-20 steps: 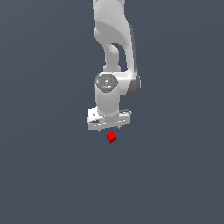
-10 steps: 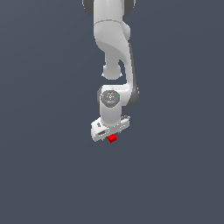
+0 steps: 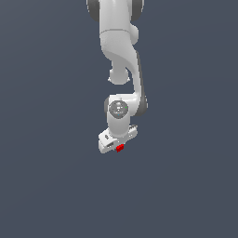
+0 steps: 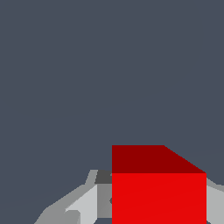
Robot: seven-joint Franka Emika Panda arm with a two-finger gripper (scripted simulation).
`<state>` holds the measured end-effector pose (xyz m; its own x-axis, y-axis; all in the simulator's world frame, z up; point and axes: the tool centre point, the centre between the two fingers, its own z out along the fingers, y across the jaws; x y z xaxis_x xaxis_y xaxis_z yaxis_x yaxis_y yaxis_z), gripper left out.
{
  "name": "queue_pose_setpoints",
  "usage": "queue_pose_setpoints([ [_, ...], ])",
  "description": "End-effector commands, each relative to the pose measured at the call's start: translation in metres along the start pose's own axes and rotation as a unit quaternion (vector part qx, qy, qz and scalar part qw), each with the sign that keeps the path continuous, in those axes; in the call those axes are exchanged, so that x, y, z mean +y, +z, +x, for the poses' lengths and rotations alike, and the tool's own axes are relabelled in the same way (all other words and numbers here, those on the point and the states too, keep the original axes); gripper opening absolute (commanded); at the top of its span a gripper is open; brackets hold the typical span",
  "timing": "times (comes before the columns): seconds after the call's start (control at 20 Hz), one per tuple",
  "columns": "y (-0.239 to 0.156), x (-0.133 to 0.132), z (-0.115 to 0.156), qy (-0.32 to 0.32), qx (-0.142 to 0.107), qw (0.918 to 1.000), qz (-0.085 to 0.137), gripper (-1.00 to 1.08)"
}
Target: Pick up the red cube and move it to a goal position.
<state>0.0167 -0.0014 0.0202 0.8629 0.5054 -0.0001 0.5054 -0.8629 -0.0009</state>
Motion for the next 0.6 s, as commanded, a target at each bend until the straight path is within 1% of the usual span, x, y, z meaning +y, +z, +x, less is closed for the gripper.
queue_pose_setpoints([
  [0.0, 0.0003, -0.0001, 0.0003, -0.001, 0.0, 1.0, 0.0, -1.0],
  [0.55, -0.0021, 0.0002, -0.0001, -0.001, 0.0, 1.0, 0.0, -1.0],
])
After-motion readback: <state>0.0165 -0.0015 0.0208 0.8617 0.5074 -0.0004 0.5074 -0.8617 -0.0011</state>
